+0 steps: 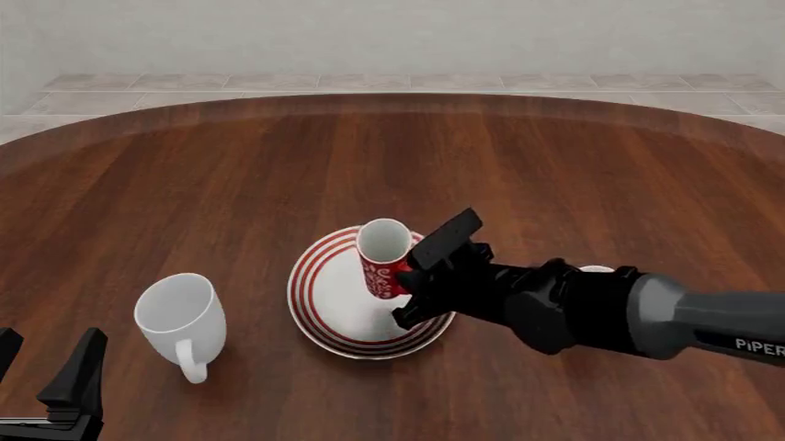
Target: Pick up the red mug and put it on the plate
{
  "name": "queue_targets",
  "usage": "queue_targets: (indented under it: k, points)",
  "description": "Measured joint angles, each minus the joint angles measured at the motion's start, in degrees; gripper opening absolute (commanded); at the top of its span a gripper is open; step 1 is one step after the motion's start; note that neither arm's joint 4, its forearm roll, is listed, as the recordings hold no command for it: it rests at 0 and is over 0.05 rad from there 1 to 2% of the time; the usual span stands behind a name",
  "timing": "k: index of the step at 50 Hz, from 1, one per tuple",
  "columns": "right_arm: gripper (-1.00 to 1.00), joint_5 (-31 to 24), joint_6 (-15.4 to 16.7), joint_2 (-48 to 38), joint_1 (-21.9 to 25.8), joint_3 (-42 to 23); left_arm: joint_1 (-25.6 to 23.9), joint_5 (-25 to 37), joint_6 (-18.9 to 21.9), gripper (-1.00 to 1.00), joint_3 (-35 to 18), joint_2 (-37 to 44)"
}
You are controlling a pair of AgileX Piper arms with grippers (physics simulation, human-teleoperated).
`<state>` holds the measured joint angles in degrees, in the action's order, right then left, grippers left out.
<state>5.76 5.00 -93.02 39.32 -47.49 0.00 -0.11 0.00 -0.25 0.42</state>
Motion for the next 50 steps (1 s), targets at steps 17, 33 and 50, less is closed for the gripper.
queue_targets:
  k: [17, 33, 50]
  points:
    - [-1.00, 0.47, -0.05, -1.67, -0.04, -0.61, 0.00, 0.00, 0.00, 1.00, 0.00, 0.00]
    - [-1.00, 0.80, -0.23, -3.21, 0.01, -1.31, 0.00, 0.00, 0.00, 1.00, 0.00, 0.00]
    - [-1.00, 1.54, -0.61, -4.84, -0.12, -1.65, 0.00, 0.00, 0.00, 1.00, 0.00, 0.00]
